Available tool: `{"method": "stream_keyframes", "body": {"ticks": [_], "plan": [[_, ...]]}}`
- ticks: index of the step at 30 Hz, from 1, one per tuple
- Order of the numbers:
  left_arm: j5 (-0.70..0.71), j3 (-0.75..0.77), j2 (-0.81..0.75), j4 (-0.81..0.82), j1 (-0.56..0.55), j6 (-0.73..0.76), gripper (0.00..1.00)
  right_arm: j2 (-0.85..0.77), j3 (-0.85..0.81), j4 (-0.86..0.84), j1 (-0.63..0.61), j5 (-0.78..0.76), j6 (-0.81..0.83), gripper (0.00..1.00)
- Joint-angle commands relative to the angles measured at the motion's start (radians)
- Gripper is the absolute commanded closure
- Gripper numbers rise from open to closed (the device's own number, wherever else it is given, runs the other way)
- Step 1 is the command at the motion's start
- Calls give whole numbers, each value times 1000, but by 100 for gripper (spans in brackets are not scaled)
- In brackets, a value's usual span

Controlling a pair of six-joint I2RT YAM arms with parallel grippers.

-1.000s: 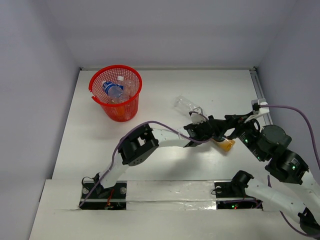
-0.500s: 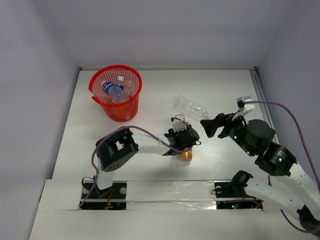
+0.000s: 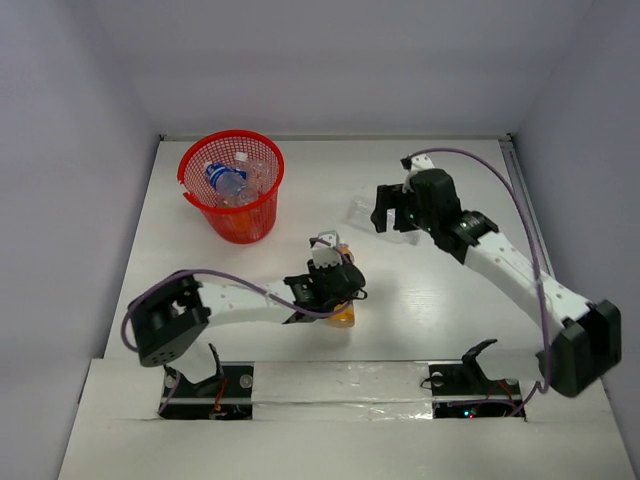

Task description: Put the plastic bottles in the bin

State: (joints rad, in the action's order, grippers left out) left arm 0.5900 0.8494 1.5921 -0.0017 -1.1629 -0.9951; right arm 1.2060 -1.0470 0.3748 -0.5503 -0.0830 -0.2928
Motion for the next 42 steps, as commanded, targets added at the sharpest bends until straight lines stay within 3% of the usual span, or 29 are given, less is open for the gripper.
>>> {"method": "stream_keyframes", "body": {"ticks": [1, 6, 11, 17, 21, 25, 30, 34, 37, 41, 42], "plan": [[62, -30, -165, 14, 5, 53, 60, 143, -129, -27, 50, 133, 138, 6], [91, -29, -377, 3, 5, 154, 58, 370, -303, 32, 107, 172, 303, 4], [62, 37, -521, -50, 52, 239, 55, 642, -556, 237, 107, 86, 483, 3], [13, 92, -642, -109, 123, 299, 54, 763, -662, 329, 107, 74, 578, 2], [-68, 114, -715, -129, 218, 334, 54, 817, -715, 383, 107, 201, 596, 2], [-110, 187, -729, -153, 328, 398, 54, 851, -722, 372, 107, 261, 589, 4], [-133, 334, -621, -164, 457, 481, 53, 895, -706, 332, 107, 293, 526, 12], [-207, 398, -529, -133, 641, 509, 53, 900, -657, 239, 73, 309, 469, 13], [-205, 402, -472, -83, 775, 519, 53, 889, -607, 170, 73, 307, 405, 20], [-150, 412, -403, -15, 850, 542, 53, 834, -529, 76, 73, 341, 331, 48], [-101, 410, -397, -5, 861, 576, 54, 817, -492, 53, 73, 366, 321, 51]]}}
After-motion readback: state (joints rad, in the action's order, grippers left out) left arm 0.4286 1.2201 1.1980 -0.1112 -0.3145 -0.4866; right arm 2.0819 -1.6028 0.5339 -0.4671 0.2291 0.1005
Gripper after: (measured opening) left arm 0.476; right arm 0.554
